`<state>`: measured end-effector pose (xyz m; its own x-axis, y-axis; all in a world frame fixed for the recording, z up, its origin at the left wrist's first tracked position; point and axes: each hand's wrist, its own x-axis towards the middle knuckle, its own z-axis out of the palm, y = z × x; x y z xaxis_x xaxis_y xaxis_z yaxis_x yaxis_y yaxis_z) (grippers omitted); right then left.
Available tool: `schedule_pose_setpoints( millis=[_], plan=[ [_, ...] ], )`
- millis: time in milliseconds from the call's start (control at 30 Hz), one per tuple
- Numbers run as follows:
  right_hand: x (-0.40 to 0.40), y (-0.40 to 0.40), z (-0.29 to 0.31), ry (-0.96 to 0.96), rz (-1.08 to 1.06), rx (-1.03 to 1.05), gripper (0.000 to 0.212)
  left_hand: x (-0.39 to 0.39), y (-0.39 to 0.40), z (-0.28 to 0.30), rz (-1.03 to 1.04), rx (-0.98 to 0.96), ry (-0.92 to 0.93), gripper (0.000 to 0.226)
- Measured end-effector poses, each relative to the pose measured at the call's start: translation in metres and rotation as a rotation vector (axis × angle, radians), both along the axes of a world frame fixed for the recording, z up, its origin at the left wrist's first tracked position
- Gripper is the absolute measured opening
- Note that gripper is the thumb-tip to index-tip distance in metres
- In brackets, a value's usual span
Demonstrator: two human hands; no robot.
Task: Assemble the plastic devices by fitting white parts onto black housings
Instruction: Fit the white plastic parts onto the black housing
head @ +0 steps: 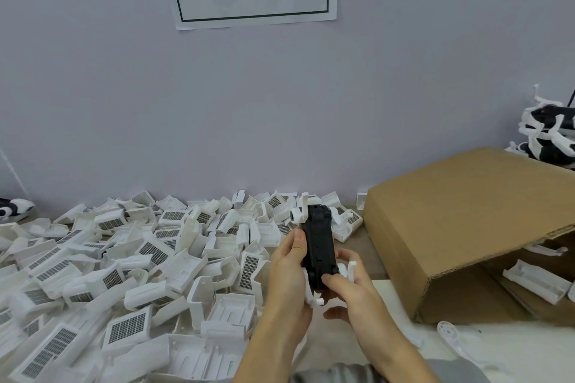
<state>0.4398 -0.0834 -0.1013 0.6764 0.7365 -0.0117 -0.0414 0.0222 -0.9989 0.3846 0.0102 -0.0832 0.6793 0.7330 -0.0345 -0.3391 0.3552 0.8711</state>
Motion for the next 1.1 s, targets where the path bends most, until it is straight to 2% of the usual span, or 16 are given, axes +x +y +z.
schedule_pose_setpoints(
  millis=[433,600,867,967,1100],
  plan=[
    [-0.0003,0.0009,-0.0014,-0.043,-0.035,-0.039,0.031,0.0014,-0.0013,-0.0009,0.001,0.019,-0.001,0.033],
    [0.0006,0.0024,-0.0028,-0.044,-0.04,-0.027,0.027,0.001,-0.0015,0.0009,-0.005,-0.033,-0.006,0.031],
    [0.0047,0.0042,-0.0022,0.09,-0.114,0.16,0.019,-0.0025,0.0012,0.0058,-0.046,-0.149,-0.09,0.045],
    [0.0057,0.0012,0.0005,0.131,-0.163,0.269,0.025,-0.003,0.004,0.0063,-0.016,-0.145,-0.134,0.045],
    [0.0012,-0.0048,0.0042,-0.032,-0.121,0.32,0.019,-0.0012,0.0054,0.0073,0.102,-0.21,-0.182,0.055]
  ],
)
